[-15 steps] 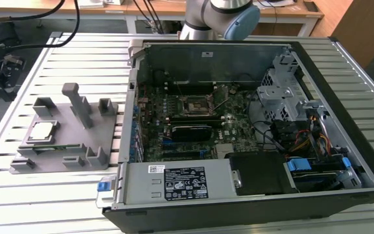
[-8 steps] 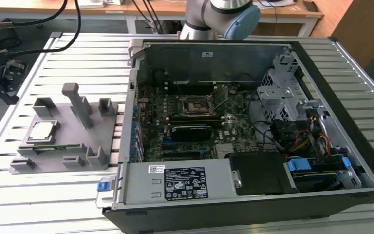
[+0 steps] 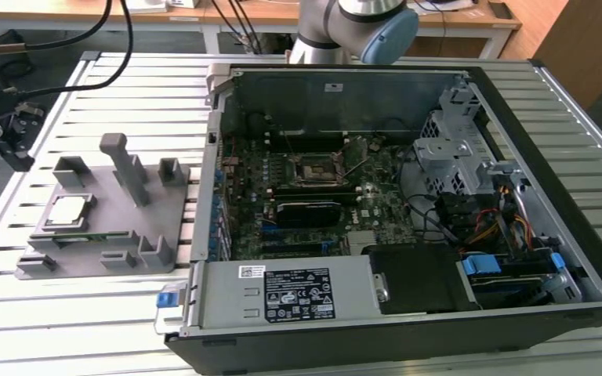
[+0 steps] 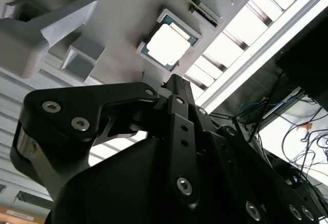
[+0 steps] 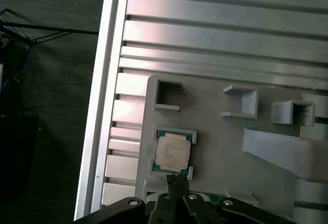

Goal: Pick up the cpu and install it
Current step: 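Pick up the cpu and move it towards the insertion slot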

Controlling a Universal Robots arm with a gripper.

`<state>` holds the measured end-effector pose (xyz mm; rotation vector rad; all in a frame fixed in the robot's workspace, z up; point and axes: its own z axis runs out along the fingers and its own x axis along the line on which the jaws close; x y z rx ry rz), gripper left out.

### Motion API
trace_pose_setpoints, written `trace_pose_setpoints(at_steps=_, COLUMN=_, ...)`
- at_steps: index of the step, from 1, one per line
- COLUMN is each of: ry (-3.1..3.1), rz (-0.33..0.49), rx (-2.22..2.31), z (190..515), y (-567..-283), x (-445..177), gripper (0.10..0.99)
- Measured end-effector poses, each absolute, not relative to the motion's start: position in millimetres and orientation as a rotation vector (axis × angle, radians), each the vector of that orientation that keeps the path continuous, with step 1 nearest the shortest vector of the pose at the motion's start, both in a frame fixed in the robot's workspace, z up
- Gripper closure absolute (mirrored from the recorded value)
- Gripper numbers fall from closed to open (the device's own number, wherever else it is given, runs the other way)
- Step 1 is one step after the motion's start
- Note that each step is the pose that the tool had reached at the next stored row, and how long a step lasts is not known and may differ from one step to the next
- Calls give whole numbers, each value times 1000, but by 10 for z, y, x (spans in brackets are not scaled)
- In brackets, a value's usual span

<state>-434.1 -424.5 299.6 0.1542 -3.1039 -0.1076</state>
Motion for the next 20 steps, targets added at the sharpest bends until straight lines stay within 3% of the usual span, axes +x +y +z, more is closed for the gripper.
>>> trace_pose_setpoints(at_steps=17, ry=-3104, rz=-112, rx=154, z=2917, y=-4246, x=-4337, gripper=980)
trace_pose_setpoints(at_steps=19, ry=-3104, rz=-111, rx=154, z=2908, y=-4246, x=-4336, gripper=973)
trace_pose_setpoints(at_steps=20, ry=-3104, rz=-112, rx=154, z=2903, y=-4247, x=-4335, gripper=918)
